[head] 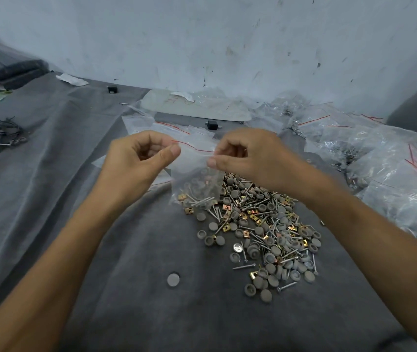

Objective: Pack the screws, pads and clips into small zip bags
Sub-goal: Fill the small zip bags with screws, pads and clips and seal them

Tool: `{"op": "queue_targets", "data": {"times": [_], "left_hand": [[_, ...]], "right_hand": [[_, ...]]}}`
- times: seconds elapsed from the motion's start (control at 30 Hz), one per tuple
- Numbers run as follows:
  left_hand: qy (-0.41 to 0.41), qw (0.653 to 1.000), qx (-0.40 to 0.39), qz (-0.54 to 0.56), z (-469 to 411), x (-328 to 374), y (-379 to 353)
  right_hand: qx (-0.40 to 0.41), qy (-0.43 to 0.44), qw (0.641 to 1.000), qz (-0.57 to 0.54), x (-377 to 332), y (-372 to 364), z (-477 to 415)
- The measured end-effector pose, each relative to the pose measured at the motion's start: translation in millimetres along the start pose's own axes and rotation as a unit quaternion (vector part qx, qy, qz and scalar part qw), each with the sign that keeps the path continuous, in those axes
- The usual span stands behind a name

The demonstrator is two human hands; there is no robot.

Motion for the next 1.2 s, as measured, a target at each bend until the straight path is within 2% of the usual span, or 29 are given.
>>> {"op": "queue_targets", "data": {"times": [0.13, 0.33, 0.43, 0.6, 0.73, 0.93, 1.03, 1.1, 1.2], "left_hand": [[-0.027, 1.000, -0.008, -0.002, 2.8, 5.4, -10.9], [-0.032, 0.997, -0.065, -0.022, 11.2, 8.1, -33.4], [-0.014, 0.998, -0.065, 0.005, 10.6, 7.1, -32.0], [0.002, 0.996, -0.072, 0.042, 12.5, 11.4, -33.8], [-0.001, 0.996, -0.074, 0.058, 13.8, 18.6, -32.3], [-0.013, 0.999, -0.033, 0.040, 9.3, 17.4, -14.0], [-0.019, 0.999, -0.029, 0.030, 8.5, 16.2, -10.5], [-0.016, 0.999, 0.002, 0.032, 6.1, 12.9, 1.8], [-0.007, 0.998, 0.046, 0.034, 3.2, 7.9, 22.6]], "right_hand": [[0.027, -0.015, 1.000, 0.004, -2.8, 9.9, 6.0], [-0.013, 0.011, 0.999, 0.039, -21.0, -7.2, -1.2], [0.011, 0.027, 0.999, 0.040, -26.4, -6.2, -1.4], [0.058, 0.085, 0.988, 0.112, -40.7, -6.6, 2.9], [0.103, 0.096, 0.984, 0.107, -44.3, 0.1, 8.7], [0.143, 0.050, 0.984, 0.095, -26.8, 19.0, 17.3], [0.153, 0.004, 0.988, 0.033, -9.6, 29.4, 25.0], [0.175, -0.031, 0.984, -0.021, 11.2, 43.3, 34.3], [0.192, -0.081, 0.978, -0.031, 39.4, 61.6, 50.5]]}}
Point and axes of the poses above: each hand's wrist, its own z-axis away from the middle knuckle, its own y-axis out of the back of the hand, x = y × z, the point moved 8 cm from there along -z, towards the middle knuckle, and after that the axes turned 1 degree about -z, right-handed, at the moved point
